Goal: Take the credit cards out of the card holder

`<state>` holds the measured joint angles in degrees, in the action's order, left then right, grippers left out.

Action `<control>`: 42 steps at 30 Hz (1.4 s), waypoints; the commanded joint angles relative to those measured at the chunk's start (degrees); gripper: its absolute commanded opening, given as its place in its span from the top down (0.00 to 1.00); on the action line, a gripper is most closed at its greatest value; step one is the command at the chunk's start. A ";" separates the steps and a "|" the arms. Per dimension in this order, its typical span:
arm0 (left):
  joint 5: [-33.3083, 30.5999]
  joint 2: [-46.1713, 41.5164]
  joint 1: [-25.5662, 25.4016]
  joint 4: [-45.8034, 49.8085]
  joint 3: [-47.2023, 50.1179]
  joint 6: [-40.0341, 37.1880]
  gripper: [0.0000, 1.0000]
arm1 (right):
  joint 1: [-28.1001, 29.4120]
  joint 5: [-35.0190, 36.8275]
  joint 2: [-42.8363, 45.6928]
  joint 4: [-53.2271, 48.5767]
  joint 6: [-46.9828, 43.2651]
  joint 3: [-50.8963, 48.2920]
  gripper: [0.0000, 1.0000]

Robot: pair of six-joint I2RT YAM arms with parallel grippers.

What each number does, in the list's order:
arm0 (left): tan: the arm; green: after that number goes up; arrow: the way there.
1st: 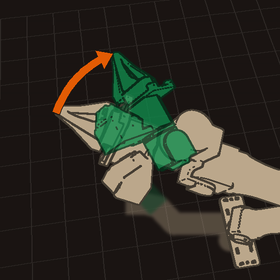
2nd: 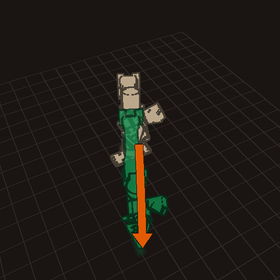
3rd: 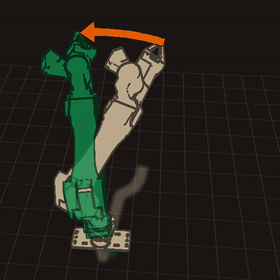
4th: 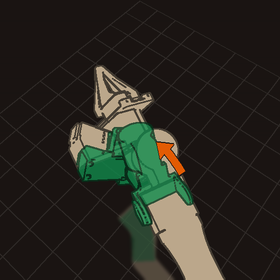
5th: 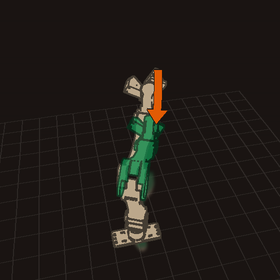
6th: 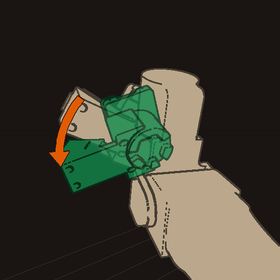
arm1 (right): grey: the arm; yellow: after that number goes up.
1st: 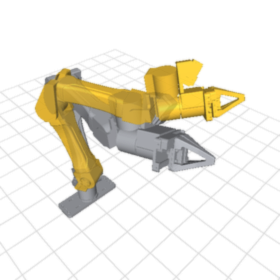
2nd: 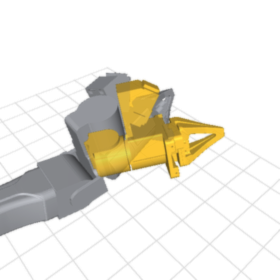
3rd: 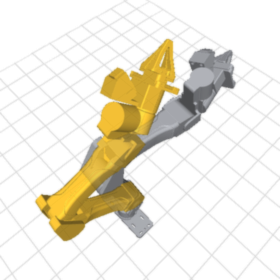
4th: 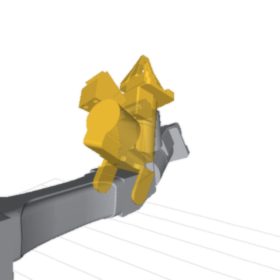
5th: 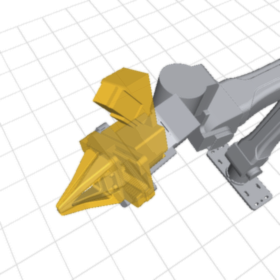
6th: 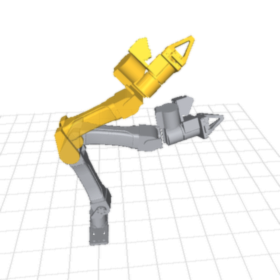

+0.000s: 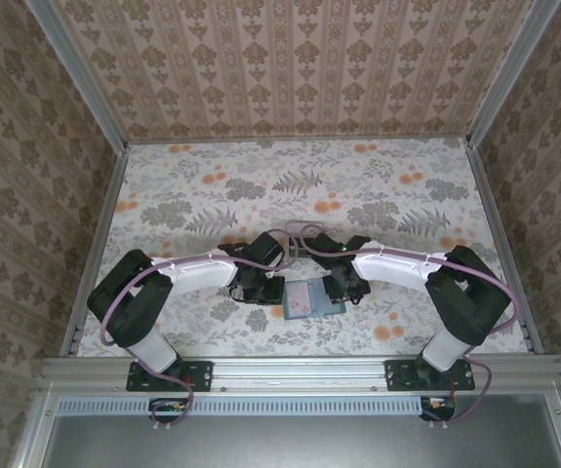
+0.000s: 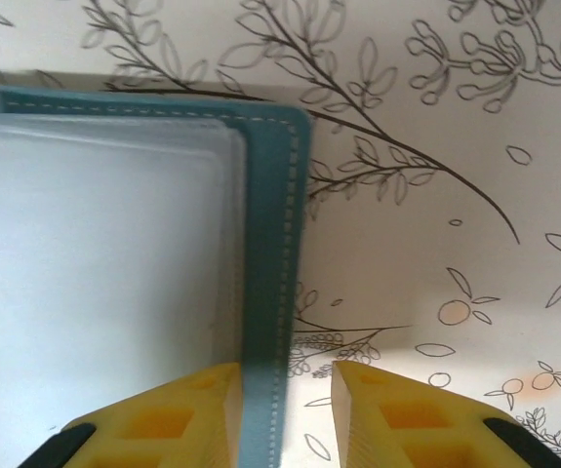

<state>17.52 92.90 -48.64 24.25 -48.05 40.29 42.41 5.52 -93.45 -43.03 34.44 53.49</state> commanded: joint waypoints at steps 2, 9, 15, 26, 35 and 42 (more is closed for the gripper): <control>-2.21 -0.64 0.30 3.50 -2.23 -1.44 0.92 | -1.36 -5.52 2.75 3.75 0.27 -2.74 0.72; -2.32 -2.39 -0.22 4.84 -5.36 -1.22 0.91 | -1.73 -5.42 6.25 2.03 0.77 -2.18 0.78; 0.40 -1.28 -0.85 0.98 -6.64 0.17 0.92 | -1.72 -3.19 9.83 -3.35 0.12 1.53 0.78; 3.64 5.01 -3.15 -1.60 -11.24 0.07 0.92 | -1.81 -10.75 16.05 0.37 3.15 4.54 0.77; 1.59 4.96 -3.74 -0.67 -10.00 0.75 0.92 | -3.12 -26.22 11.87 18.51 10.76 -2.44 0.80; 4.58 6.47 -4.00 -4.71 -9.86 1.46 0.92 | -3.85 -22.71 11.87 15.75 10.36 -2.07 0.82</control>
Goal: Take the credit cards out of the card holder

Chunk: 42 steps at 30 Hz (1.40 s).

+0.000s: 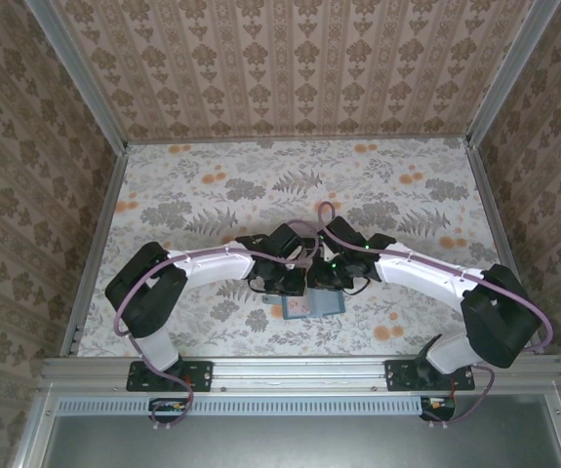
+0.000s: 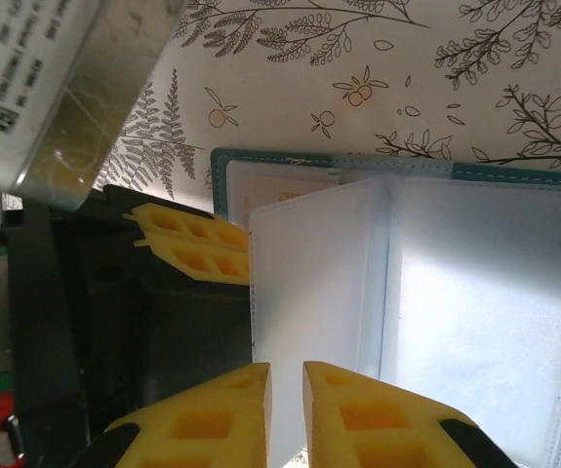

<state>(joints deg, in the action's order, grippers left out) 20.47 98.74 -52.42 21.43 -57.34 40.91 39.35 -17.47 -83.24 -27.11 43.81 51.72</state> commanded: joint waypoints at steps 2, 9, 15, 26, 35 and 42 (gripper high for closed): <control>2.35 1.79 -0.77 -2.15 -1.95 0.77 0.92 | -1.90 1.45 3.08 -1.63 0.60 -0.94 0.82; 3.64 5.54 -2.13 -3.05 -5.23 0.98 0.91 | -6.41 3.43 13.39 -4.96 0.62 -5.88 0.82; 4.46 7.87 -2.40 -3.44 -6.21 1.28 0.88 | -8.15 -4.07 14.59 0.53 2.41 -9.78 0.81; 2.72 6.32 -2.32 -2.55 -5.08 2.03 0.87 | -8.15 -10.16 5.35 10.65 4.31 -13.33 0.83; -1.45 -2.03 -0.51 0.19 -0.38 2.29 0.88 | -8.15 -13.31 -0.22 15.30 5.23 -12.99 0.83; -2.02 -6.08 1.47 0.73 4.70 2.30 0.88 | -7.12 -14.39 -3.01 15.43 4.87 -10.26 0.83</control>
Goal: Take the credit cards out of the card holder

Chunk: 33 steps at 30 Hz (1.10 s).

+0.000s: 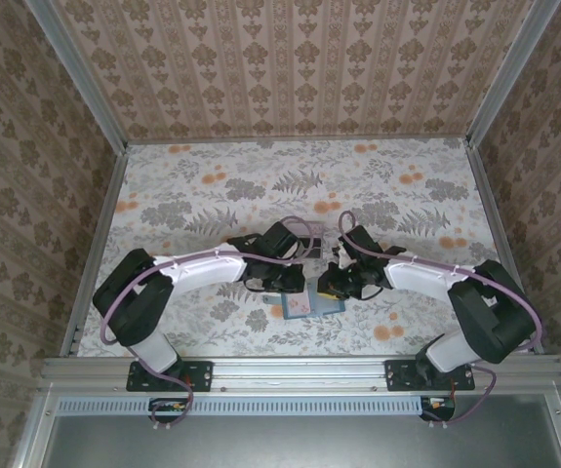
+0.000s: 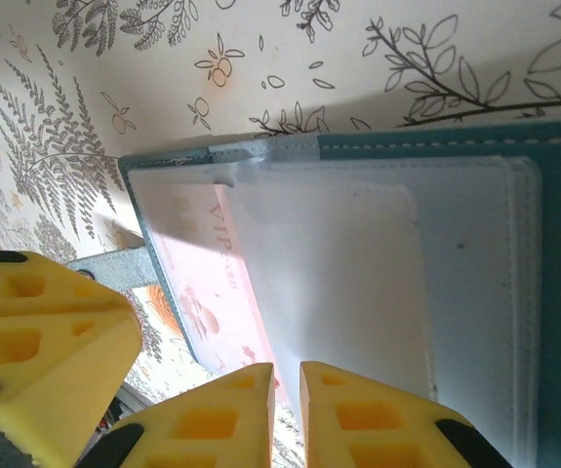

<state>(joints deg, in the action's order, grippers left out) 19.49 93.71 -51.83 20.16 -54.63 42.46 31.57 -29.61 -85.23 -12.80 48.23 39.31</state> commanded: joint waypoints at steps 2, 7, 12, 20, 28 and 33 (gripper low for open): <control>-0.86 -1.16 1.16 1.91 2.82 0.72 0.89 | 1.24 -2.30 -1.92 0.67 0.15 3.53 0.83; -0.51 -0.63 1.43 1.56 3.54 0.45 0.90 | 2.83 -1.95 -4.56 -0.11 -0.33 6.36 0.82; -0.37 0.54 1.45 1.24 3.83 0.35 0.91 | 4.78 -2.50 -7.45 -0.12 -0.46 9.37 0.81; -1.73 1.47 1.47 3.02 3.62 -0.40 0.91 | 5.18 3.70 -9.70 -6.54 -4.23 12.59 0.78; -1.57 2.34 1.53 3.16 3.26 -0.65 0.91 | 5.25 3.75 -11.72 -7.00 -5.58 12.78 0.77; -1.82 3.03 1.52 3.38 2.98 -0.71 0.91 | 5.25 3.04 -12.55 -6.30 -5.78 12.67 0.76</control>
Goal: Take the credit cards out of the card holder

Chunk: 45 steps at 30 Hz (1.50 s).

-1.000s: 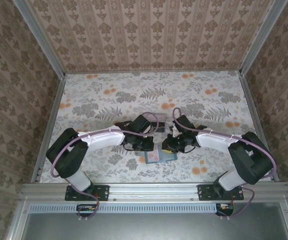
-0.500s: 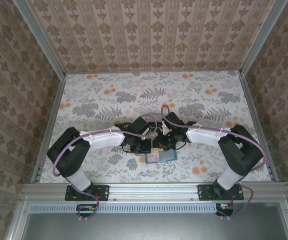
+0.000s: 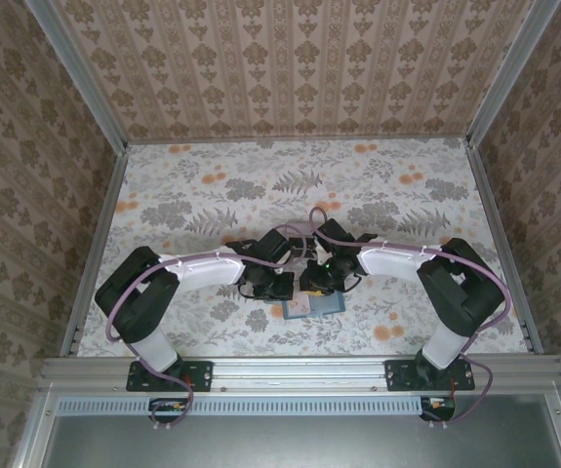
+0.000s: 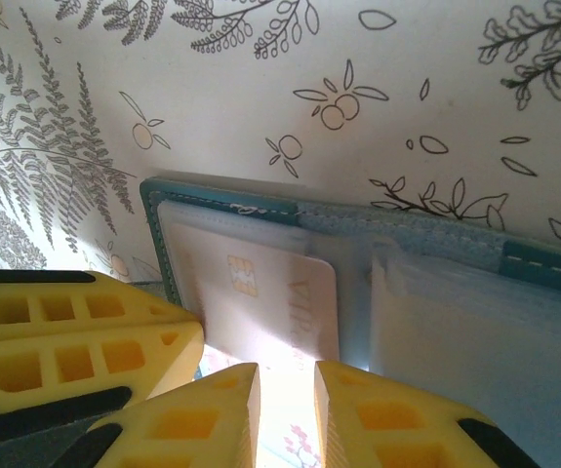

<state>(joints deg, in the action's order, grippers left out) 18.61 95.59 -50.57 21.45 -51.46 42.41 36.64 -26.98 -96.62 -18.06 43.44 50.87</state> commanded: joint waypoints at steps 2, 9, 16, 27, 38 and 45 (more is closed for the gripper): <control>-1.03 1.56 0.18 2.44 -0.32 -0.77 0.91 | 0.18 0.03 -1.71 -0.80 -0.99 1.13 0.76; -2.18 2.01 0.00 4.41 -0.42 -1.37 0.91 | 0.45 0.97 -2.43 -1.42 -1.56 0.98 0.72; -2.87 1.64 -0.09 5.48 -0.09 -1.48 0.91 | 1.06 6.88 -2.05 -6.67 -3.57 2.52 0.71; -3.85 1.18 -0.06 6.73 -0.27 -1.85 0.91 | 1.50 9.82 -0.15 -9.95 -4.50 3.88 0.72; -3.68 1.09 -0.16 6.32 -0.03 -1.82 0.92 | 1.77 1.40 0.50 -1.15 -0.64 1.94 0.74; -3.59 1.13 -0.14 6.46 -0.22 -2.06 0.92 | 1.75 1.62 -2.32 -1.01 -1.16 1.55 0.74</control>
<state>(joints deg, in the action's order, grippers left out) 17.96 95.88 -50.59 22.81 -52.05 41.58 38.15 -24.10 -97.08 -19.44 42.00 53.52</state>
